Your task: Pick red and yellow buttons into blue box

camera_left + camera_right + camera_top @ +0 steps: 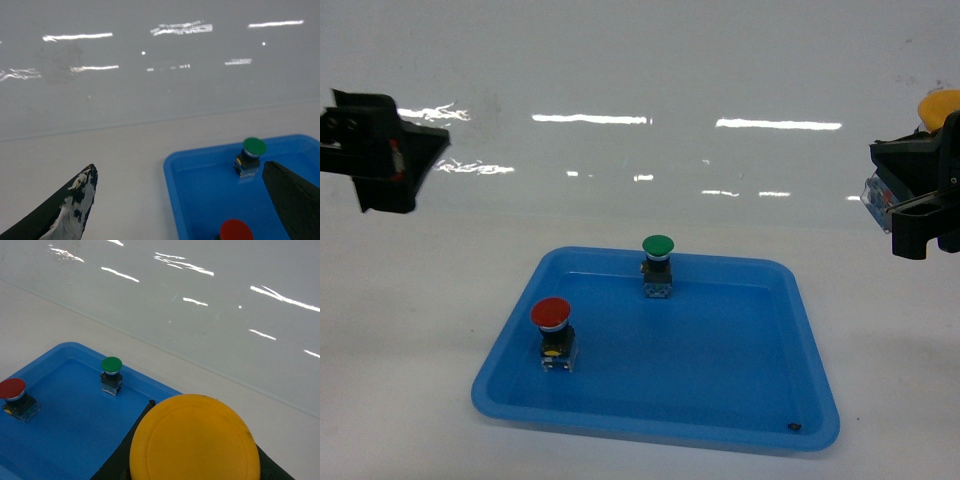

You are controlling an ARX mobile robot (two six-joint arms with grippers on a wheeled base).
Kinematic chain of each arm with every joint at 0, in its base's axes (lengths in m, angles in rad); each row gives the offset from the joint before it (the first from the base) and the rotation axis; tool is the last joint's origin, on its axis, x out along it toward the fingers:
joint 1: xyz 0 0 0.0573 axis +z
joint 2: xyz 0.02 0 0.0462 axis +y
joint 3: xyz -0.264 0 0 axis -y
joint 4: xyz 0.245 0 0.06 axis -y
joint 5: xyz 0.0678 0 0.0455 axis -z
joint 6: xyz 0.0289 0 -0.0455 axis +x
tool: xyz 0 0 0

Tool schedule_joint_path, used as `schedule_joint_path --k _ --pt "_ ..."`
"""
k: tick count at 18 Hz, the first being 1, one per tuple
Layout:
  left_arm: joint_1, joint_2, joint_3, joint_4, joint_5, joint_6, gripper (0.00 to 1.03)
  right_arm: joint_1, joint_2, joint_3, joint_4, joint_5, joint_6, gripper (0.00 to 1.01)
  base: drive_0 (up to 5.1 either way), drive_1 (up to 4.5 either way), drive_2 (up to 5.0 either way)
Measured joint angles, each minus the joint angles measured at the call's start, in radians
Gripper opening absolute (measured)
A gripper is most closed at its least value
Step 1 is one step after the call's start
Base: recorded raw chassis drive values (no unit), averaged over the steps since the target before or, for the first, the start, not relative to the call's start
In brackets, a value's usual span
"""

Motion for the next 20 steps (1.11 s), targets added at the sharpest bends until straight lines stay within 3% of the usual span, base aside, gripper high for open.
schedule_joint_path --k 5,8,10,14,17,20 --pt "-0.046 0.187 0.042 -0.030 -0.045 0.036 0.98 0.000 0.000 0.000 0.001 0.000 0.000 0.27 0.0 0.00 0.0" --pt "-0.100 0.197 0.042 -0.018 -0.042 0.040 0.98 0.000 0.000 0.000 0.001 0.000 0.000 0.27 0.0 0.00 0.0" --pt "-0.125 0.203 0.043 -0.053 0.016 -0.006 0.98 0.000 0.000 0.000 0.000 0.000 0.000 0.27 0.0 0.00 0.0" --pt "-0.127 0.249 0.061 -0.063 0.104 -0.145 0.98 0.000 0.000 0.000 0.000 0.000 0.000 0.27 0.0 0.00 0.0" --pt "-0.135 0.253 0.077 -0.079 0.040 -0.131 0.98 0.000 0.000 0.000 0.001 0.000 0.000 0.27 0.0 0.00 0.0" --pt "-0.135 0.253 0.077 -0.079 0.036 -0.117 0.98 0.000 0.000 0.000 0.001 0.000 0.000 0.27 0.0 0.00 0.0"
